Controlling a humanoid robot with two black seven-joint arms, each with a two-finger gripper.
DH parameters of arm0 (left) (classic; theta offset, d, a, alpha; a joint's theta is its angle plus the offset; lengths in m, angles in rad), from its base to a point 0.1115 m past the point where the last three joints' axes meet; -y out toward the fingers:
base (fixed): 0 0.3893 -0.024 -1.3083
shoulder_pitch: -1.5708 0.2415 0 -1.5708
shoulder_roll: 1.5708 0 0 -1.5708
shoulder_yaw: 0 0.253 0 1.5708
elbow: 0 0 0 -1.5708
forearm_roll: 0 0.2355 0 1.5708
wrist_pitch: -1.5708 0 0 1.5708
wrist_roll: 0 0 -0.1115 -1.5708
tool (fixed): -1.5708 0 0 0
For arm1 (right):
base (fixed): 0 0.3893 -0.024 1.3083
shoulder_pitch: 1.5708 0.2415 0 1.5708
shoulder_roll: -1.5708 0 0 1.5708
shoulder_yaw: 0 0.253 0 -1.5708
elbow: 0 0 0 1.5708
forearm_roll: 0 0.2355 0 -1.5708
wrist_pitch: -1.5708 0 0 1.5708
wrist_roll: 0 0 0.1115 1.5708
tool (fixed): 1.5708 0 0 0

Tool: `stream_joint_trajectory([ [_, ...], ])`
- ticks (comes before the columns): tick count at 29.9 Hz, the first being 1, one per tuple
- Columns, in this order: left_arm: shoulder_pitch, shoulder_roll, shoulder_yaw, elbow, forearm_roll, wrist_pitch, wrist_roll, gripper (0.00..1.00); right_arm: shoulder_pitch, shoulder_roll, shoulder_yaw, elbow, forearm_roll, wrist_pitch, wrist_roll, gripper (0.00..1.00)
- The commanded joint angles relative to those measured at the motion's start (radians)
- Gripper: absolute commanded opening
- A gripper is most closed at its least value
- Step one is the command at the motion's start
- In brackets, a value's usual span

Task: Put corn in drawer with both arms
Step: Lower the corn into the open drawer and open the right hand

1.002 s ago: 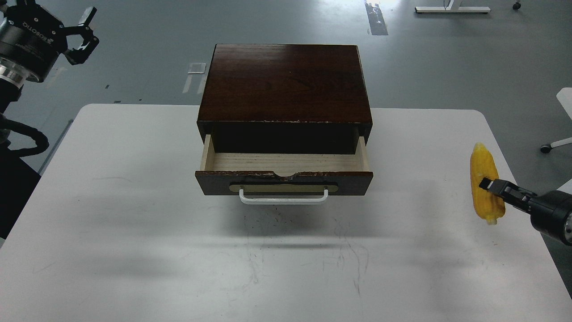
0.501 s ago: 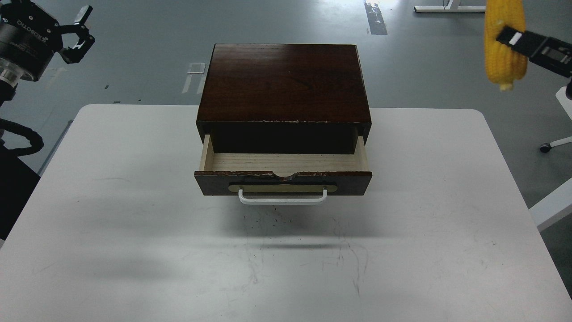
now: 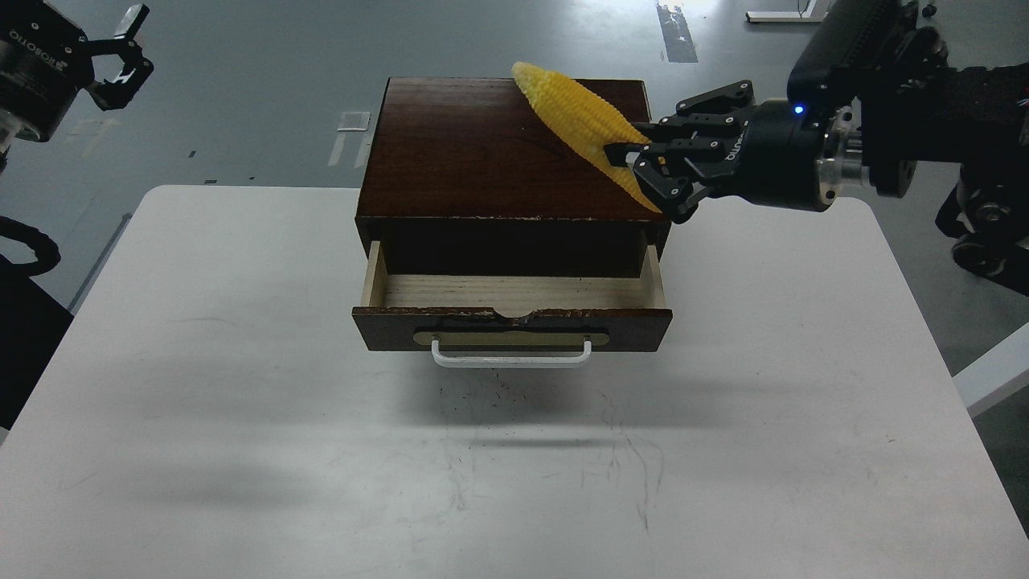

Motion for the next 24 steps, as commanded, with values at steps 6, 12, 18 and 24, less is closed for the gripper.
stream_joint_trajectory([
  [6,0.000,0.002,0.000,0.000,0.001,0.000,-0.002,0.98,0.001,0.187,-0.105,-0.081,-0.238,-0.002,0.074,0.03],
  [12,-0.001,0.021,-0.002,0.000,0.001,0.000,-0.002,0.98,0.003,0.272,-0.142,-0.149,-0.305,-0.010,0.088,0.06],
  [18,0.000,0.029,-0.002,0.001,0.001,0.000,-0.004,0.98,-0.003,0.287,-0.141,-0.187,-0.297,-0.017,0.088,0.39],
  [24,0.000,0.029,-0.002,0.001,0.001,0.000,-0.004,0.98,-0.023,0.287,-0.141,-0.187,-0.289,-0.034,0.086,0.57],
])
